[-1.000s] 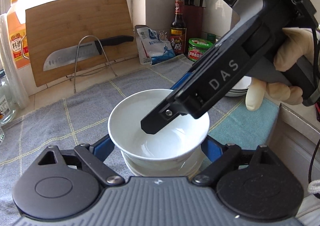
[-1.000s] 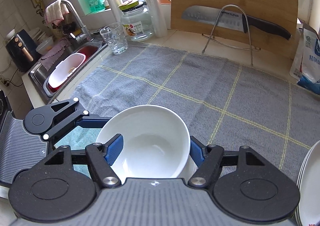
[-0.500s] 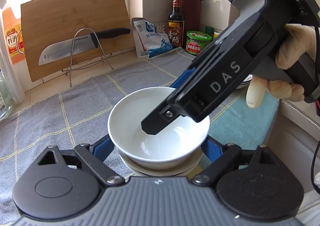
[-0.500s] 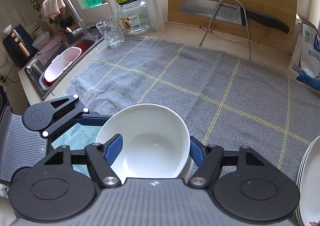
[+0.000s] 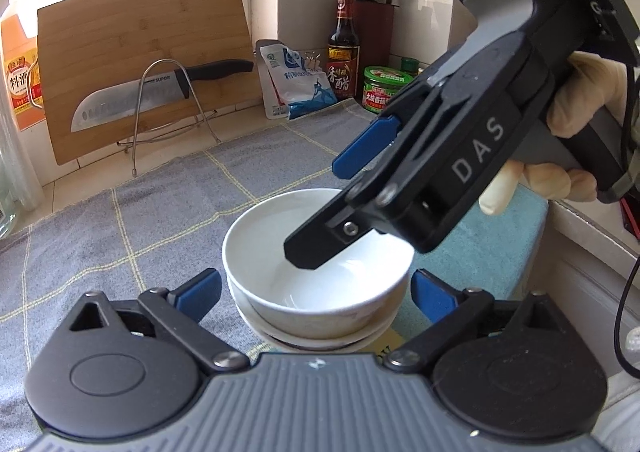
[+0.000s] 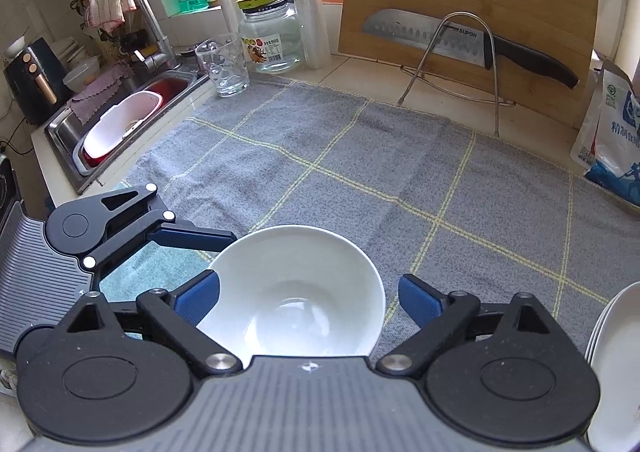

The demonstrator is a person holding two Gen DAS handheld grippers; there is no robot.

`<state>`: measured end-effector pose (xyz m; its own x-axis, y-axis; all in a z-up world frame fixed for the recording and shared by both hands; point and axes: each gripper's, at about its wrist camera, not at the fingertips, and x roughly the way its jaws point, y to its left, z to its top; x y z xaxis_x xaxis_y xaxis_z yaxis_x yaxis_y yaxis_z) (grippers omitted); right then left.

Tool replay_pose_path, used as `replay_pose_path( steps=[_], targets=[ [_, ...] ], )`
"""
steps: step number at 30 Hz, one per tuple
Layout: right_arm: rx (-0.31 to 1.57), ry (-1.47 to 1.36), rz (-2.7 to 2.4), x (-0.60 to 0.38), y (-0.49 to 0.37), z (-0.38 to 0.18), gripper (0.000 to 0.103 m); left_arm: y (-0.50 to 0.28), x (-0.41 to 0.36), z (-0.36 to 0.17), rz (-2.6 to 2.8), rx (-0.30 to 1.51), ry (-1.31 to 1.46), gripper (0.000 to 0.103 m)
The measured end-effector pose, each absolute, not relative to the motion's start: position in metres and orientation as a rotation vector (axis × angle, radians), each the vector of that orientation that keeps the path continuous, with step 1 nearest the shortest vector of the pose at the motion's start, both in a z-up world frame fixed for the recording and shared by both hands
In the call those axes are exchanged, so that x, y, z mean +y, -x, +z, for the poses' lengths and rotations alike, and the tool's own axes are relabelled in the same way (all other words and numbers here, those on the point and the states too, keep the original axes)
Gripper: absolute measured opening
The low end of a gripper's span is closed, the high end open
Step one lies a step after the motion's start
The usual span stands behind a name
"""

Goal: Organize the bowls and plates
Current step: 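Lower the bowl onto the bowl stack and open the right gripper, then clamp the three-bowl stack from opposite sides with the left gripper while the right gripper clamps it too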

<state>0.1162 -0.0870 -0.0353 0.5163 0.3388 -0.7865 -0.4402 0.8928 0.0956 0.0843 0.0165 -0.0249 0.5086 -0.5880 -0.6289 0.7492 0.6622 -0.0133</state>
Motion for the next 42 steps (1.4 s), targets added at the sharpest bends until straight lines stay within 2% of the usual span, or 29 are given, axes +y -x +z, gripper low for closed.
replay_pose_path(
  steps=[19,27,35,42],
  targets=[
    [0.867,0.167,0.327,-0.095,-0.077,-0.050,0.103,-0.084,0.044,-0.033,-0.873,0.622,-0.328,0.101],
    [0.838,0.183,0.344,-0.111,-0.062,-0.036,0.103,-0.095,0.052,-0.068,-0.942,0.721,-0.415,0.101],
    [0.921,0.285,0.330,-0.101,-0.054,-0.074,0.103,-0.113,0.043,-0.087,-0.986,0.776,-0.453,0.101],
    [0.924,0.312,0.397,-0.093,-0.070,-0.096,0.103,-0.117,0.041,-0.091,-1.030,0.744,-0.482,0.103]
  ],
)
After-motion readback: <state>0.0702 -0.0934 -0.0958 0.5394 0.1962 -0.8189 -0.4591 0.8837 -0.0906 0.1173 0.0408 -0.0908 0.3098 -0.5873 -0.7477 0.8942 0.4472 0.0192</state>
